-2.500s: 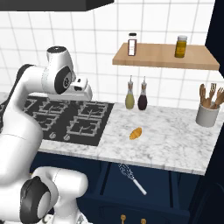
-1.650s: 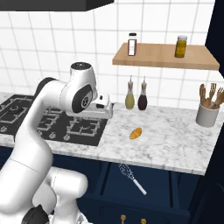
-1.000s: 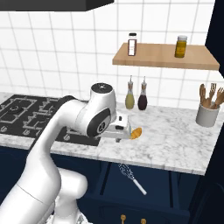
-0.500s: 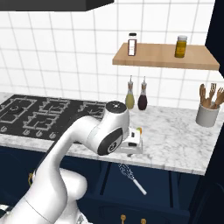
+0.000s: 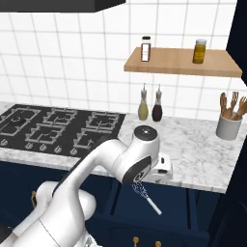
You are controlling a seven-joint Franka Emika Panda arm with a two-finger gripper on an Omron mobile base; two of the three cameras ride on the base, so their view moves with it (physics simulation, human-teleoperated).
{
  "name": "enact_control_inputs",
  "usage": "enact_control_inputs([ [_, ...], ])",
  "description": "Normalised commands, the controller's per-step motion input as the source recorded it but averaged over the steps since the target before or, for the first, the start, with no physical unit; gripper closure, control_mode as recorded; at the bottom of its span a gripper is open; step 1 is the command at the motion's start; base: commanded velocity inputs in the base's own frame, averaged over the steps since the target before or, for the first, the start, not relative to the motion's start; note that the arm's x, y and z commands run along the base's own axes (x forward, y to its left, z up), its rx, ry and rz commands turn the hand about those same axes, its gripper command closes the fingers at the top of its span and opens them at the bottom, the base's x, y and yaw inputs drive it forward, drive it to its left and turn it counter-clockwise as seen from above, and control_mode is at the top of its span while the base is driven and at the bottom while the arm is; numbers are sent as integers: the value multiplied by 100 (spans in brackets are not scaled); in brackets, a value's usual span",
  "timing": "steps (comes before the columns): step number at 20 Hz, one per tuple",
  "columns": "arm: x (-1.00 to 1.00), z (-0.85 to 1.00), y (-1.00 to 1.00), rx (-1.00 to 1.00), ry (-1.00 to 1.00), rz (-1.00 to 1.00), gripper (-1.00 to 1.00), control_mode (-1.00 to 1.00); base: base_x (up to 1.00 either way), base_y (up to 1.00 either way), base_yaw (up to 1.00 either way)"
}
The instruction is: Pick the whisk from the drawer and place it on the counter.
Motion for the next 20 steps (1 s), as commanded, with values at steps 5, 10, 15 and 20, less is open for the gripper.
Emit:
enact_control_inputs([
  [5,0,-56,-26,0,-2,0,-100,-100,0,0,0],
  [10,0,-63,-6,0,0,0,-100,-100,0,0,0],
  [15,0,-54,-1,0,-1,0,-100,-100,0,0,0],
  [20,0,-38,0,0,-2,7,-100,-100,0,0,0],
])
